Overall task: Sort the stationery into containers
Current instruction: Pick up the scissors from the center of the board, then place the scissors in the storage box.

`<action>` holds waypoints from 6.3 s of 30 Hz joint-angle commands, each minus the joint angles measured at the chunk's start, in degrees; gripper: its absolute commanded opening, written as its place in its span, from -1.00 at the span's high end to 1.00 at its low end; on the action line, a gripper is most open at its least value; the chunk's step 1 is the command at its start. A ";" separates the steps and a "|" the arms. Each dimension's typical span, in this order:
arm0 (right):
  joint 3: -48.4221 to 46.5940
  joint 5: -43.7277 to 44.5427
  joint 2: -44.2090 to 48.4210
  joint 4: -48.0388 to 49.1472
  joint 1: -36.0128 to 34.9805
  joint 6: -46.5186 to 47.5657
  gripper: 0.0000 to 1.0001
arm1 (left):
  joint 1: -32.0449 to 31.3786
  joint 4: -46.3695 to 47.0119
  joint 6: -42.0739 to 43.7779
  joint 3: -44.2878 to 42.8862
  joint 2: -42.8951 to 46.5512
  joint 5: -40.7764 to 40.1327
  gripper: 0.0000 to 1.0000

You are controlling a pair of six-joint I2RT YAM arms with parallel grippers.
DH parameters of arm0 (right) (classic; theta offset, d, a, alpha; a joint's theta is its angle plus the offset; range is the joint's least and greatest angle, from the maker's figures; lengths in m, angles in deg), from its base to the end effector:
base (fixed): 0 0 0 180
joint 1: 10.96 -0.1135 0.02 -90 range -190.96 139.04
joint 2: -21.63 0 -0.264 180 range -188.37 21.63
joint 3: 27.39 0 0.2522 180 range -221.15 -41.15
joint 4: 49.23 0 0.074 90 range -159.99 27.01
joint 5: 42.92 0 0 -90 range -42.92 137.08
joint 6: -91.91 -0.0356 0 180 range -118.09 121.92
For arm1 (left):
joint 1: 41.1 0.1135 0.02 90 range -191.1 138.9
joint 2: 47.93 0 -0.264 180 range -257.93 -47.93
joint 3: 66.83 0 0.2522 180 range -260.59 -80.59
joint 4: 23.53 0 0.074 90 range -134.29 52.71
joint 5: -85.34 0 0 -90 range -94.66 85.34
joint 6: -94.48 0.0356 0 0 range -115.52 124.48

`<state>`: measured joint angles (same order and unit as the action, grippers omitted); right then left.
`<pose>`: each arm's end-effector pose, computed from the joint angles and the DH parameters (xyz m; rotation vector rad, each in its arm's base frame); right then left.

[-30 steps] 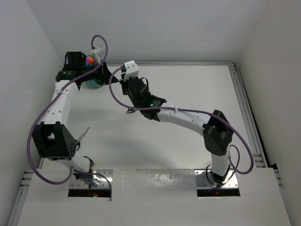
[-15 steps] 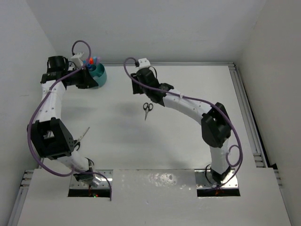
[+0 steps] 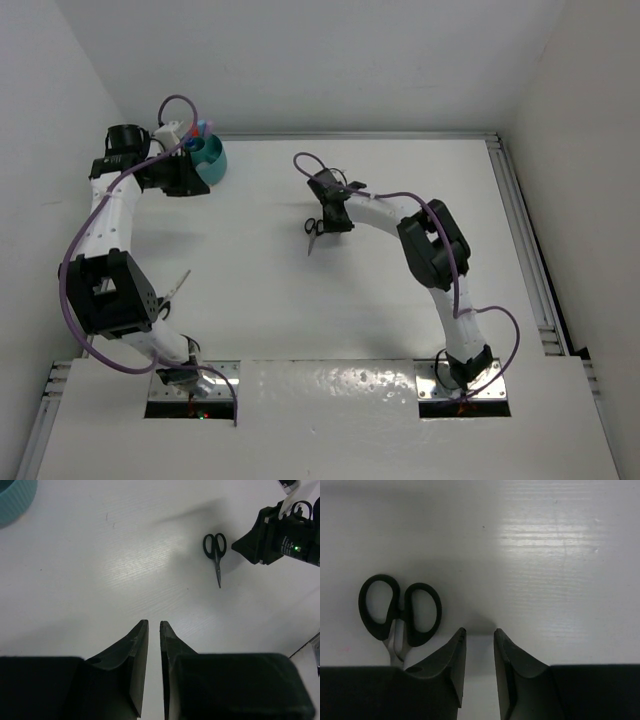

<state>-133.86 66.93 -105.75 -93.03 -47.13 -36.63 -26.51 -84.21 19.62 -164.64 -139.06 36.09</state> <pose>0.3799 0.2628 0.1361 0.1550 2.5830 -0.0077 0.3301 0.0619 0.3251 0.2877 2.2916 -0.6320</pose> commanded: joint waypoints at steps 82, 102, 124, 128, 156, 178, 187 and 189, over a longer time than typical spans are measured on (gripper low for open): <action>8.77 -0.25 23.13 39.27 -14.29 20.53 1.00 | -17.40 4.98 -0.45 -6.13 0.34 15.32 0.10; 9.30 0.27 24.01 40.59 -14.64 20.70 1.00 | -19.51 3.94 0.15 -7.18 0.52 6.62 0.40; 8.68 0.53 23.13 41.47 -15.08 20.26 1.00 | -20.21 -1.77 3.93 -8.58 -1.94 7.76 0.97; 8.60 0.27 23.05 41.56 -15.08 19.83 1.00 | -20.39 -2.83 4.99 -9.29 -2.30 7.06 1.00; 20.02 -2.54 32.01 37.42 -9.55 23.16 -0.26 | -9.05 64.63 -1.87 -1.90 -8.17 -18.52 1.00; 17.91 -7.99 26.12 32.94 -2.60 20.70 -0.23 | -5.71 72.67 -2.04 -12.54 -26.82 -19.39 1.00; 16.59 -8.08 25.07 32.77 -2.77 20.44 -0.23 | -4.40 71.52 -1.51 -7.80 -25.23 -17.90 1.00; 16.24 -8.34 25.07 32.15 -2.77 20.53 -0.23 | -4.31 72.57 -2.13 -7.62 -26.64 -16.51 1.00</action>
<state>-114.89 58.98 -80.52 -61.47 -49.99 -15.69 -31.27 -15.20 17.70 -173.01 -166.82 17.07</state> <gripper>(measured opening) 0.617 0.073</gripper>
